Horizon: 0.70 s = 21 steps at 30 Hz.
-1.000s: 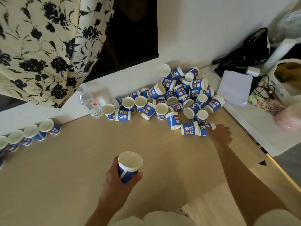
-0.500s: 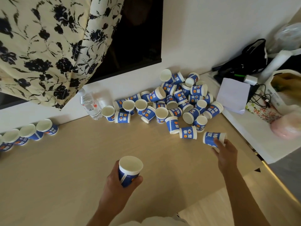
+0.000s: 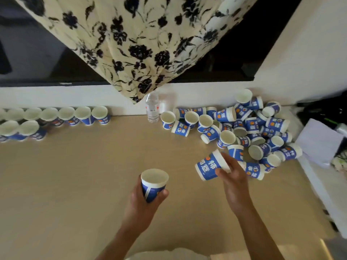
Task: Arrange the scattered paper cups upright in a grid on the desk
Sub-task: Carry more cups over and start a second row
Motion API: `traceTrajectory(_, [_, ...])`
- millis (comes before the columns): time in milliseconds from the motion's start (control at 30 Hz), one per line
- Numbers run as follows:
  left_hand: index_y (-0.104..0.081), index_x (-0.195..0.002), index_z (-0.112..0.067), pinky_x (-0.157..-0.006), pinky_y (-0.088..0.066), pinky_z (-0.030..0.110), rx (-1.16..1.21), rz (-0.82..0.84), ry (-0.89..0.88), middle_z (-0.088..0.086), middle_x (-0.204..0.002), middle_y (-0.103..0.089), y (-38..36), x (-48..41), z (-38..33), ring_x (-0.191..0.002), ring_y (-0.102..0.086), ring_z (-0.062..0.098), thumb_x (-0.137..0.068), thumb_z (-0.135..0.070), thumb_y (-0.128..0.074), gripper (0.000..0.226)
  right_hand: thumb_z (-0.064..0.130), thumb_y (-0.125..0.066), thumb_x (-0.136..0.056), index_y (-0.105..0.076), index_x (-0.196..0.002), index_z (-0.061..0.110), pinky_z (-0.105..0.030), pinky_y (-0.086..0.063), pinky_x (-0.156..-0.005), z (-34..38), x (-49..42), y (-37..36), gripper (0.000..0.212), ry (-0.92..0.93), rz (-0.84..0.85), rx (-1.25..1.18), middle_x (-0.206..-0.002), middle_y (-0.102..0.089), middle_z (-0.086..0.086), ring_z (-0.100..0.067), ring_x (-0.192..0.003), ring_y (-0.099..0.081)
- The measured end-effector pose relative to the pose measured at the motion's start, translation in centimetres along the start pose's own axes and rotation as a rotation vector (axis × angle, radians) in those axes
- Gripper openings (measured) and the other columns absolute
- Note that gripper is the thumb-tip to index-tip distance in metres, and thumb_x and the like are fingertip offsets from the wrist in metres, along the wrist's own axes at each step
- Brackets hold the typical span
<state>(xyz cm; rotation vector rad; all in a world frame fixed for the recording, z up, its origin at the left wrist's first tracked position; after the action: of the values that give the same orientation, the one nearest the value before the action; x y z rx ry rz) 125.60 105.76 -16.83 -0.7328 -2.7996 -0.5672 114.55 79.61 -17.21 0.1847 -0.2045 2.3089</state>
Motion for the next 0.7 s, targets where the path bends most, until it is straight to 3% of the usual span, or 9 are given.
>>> traceTrajectory(100, [-0.059, -0.108, -0.029, -0.073, -0.053, 0.029, 0.051, -0.100, 0.045, -0.017, -0.088, -0.071, 3.4, -0.2, 1.6, -0.077, -0.066, 0.003, -0.066, -0.060, -0.071, 0.054, 0.036, -0.089, -0.056, -0.059, -0.131, 0.018, -0.027, -0.054, -0.087, 0.3, -0.4, -6.1, 0.082, -0.028, 0.146, -0.016, -0.120, -0.071, -0.002, -0.018, -0.107, -0.068])
traceTrajectory(367, [-0.055, -0.115, -0.031, -0.085, -0.057, 0.042, 0.178, -0.303, 0.103, -0.010, -0.095, -0.071, 13.5, -1.1, 5.6, -0.090, -0.070, 0.013, -0.076, -0.060, -0.062, 0.050, 0.030, -0.081, -0.055, -0.060, -0.125, 0.017, -0.024, -0.053, -0.080, -2.1, -0.7, -23.5, 0.075, -0.082, 0.368, 0.144, -0.111, -0.072, 0.001, -0.012, -0.099, -0.068])
traceTrajectory(533, [-0.052, -0.108, -0.043, -0.078, -0.050, 0.029, 0.135, -0.472, 0.117, -0.014, -0.102, -0.062, 20.3, -2.9, 7.6, -0.097, -0.063, 0.012, -0.071, -0.052, -0.070, 0.042, 0.032, -0.084, -0.054, -0.055, -0.118, 0.023, -0.023, -0.053, -0.077, -5.2, -1.6, -33.9, 0.070, -0.096, 0.403, 0.227, -0.116, -0.066, -0.006, -0.013, -0.098, -0.067])
traceTrajectory(700, [-0.056, -0.117, -0.036, -0.082, -0.048, 0.030, 0.078, -0.584, 0.099, -0.021, -0.108, -0.050, 26.5, -5.4, 10.2, -0.107, -0.053, 0.018, -0.065, -0.051, -0.074, 0.057, 0.024, -0.085, -0.059, -0.057, -0.114, 0.025, -0.014, -0.051, -0.074, -8.4, -3.1, -43.7, 0.062, -0.105, 0.416, 0.305, -0.115, -0.067, 0.000, -0.003, -0.094, -0.066])
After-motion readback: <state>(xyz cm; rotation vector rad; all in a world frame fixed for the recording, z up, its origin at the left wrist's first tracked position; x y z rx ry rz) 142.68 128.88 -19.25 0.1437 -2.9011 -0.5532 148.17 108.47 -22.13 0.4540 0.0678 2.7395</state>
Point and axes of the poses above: each hand's wrist, its own x-axis away from the middle knuckle, its own y-axis out of the back of the hand, z = x × y, the point moved 3 cm from there along -x, towards the middle knuckle
